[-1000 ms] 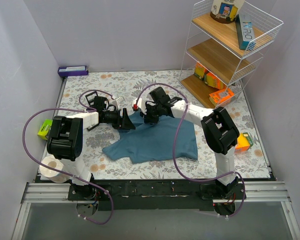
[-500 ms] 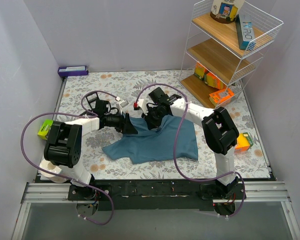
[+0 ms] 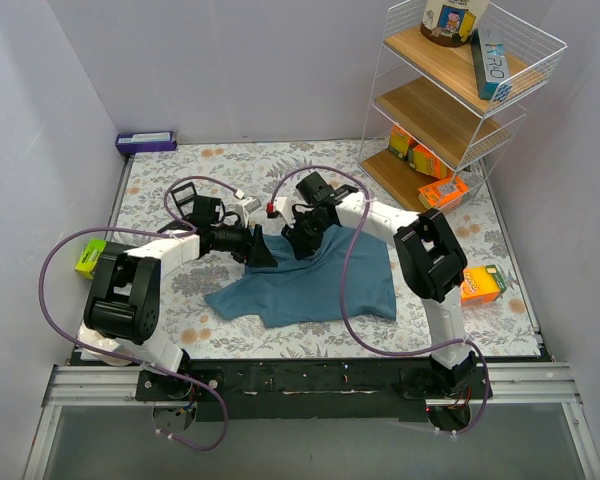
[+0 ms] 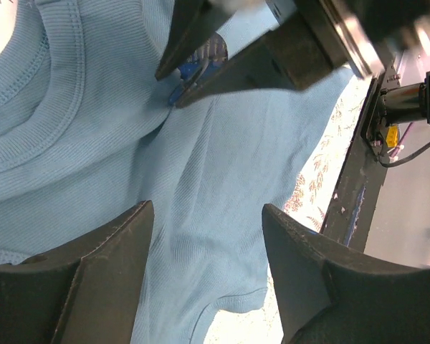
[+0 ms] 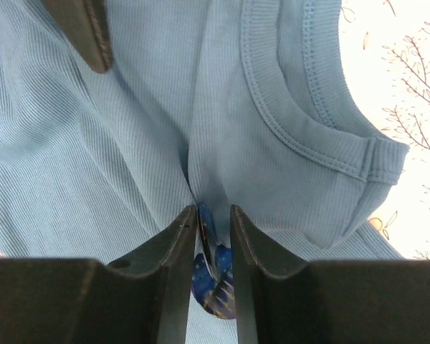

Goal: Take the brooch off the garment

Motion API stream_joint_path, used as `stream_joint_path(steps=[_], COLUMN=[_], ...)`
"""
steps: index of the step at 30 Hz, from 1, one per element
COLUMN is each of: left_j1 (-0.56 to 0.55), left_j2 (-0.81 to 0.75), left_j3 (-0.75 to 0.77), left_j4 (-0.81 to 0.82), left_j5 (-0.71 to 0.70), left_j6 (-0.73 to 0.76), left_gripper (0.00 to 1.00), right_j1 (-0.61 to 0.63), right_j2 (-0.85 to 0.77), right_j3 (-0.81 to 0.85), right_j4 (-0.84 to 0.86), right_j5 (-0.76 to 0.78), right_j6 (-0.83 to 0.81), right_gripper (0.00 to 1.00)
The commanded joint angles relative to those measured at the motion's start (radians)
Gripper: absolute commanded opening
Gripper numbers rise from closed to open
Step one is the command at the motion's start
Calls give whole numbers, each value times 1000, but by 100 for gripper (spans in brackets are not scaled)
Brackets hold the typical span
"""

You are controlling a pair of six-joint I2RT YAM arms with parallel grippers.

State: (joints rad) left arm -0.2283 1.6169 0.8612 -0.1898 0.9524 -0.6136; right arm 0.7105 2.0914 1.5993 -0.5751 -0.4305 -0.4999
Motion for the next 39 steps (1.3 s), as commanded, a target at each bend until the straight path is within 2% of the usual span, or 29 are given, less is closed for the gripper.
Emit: stream_joint_path(steps=[1, 8, 16, 24, 36, 39], left_j1=[1, 1, 1, 0, -8, -16], left_j2=[-89, -75, -60, -32, -5, 3], left_j3=[1, 33, 45, 52, 67, 73], left_j4=[-31, -42, -48, -34, -13, -5], left_j5=[-23, -32, -15, 0, 8, 13], left_j6=[-6, -17, -17, -21, -35, -35], left_gripper=[61, 61, 61, 61, 61, 61], right_j1=[-52, -83, -85, -88, -94, -94], right_j2=[-11, -36, -68, -94, -85, -76], right_j3=[25, 28, -25, -45, -44, -38], right_j4=[18, -26, -35, -62, -45, -45], right_j5=[-74, -126, -171, -177, -157, -157], right_j6=[12, -38, -60, -101, -100, -101], right_gripper=[35, 40, 38, 41, 30, 18])
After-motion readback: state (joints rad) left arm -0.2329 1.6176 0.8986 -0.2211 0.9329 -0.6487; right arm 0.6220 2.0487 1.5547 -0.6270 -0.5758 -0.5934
